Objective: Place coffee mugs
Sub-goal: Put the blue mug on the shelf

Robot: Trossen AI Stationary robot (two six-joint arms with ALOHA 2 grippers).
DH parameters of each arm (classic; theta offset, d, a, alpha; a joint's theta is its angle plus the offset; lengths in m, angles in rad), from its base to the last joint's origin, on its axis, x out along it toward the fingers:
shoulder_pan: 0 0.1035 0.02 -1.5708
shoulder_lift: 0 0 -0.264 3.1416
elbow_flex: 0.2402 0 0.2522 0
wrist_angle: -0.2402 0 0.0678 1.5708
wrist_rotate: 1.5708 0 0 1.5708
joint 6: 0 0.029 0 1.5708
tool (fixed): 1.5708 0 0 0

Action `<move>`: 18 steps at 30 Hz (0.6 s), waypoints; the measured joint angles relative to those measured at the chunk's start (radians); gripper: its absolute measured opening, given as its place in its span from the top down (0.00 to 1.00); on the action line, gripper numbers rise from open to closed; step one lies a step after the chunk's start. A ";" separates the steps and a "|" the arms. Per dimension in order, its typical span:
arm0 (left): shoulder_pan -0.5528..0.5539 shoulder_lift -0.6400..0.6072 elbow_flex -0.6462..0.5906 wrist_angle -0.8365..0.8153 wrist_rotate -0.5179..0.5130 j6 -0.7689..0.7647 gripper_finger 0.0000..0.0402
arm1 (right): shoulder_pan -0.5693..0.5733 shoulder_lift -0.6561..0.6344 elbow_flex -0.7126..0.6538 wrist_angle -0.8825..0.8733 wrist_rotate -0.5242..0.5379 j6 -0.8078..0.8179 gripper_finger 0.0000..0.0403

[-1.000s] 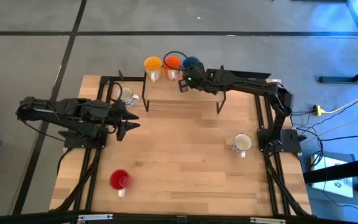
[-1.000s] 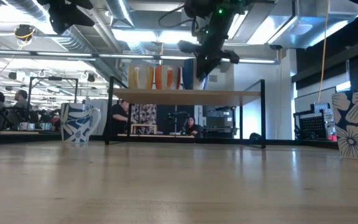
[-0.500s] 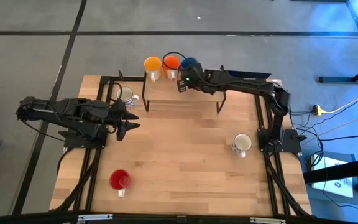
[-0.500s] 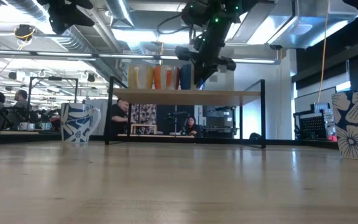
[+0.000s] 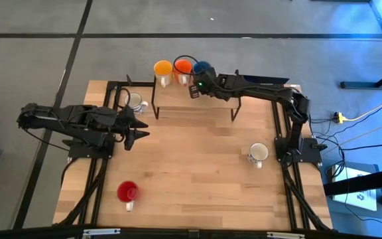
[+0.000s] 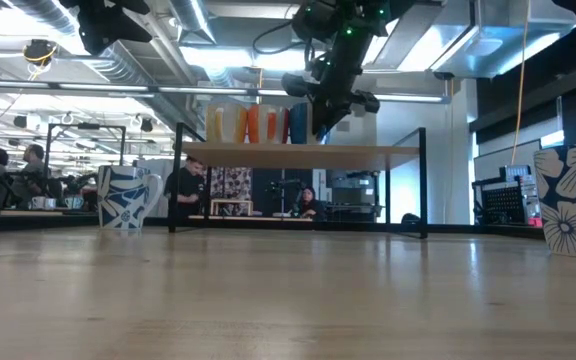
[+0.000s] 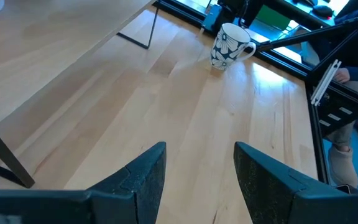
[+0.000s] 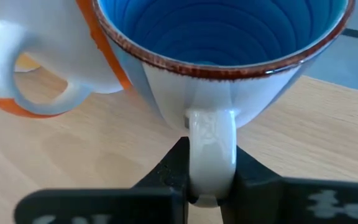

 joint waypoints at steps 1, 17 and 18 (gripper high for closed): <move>0.000 0.000 0.000 0.000 0.000 0.000 0.54 | 0.000 0.000 0.000 0.001 0.000 0.000 0.91; 0.000 0.000 0.000 0.000 0.008 0.001 0.54 | 0.001 0.000 0.001 0.010 -0.001 -0.022 0.81; 0.000 0.000 0.000 0.000 0.007 0.001 0.54 | 0.003 0.000 0.002 0.010 0.000 -0.022 0.80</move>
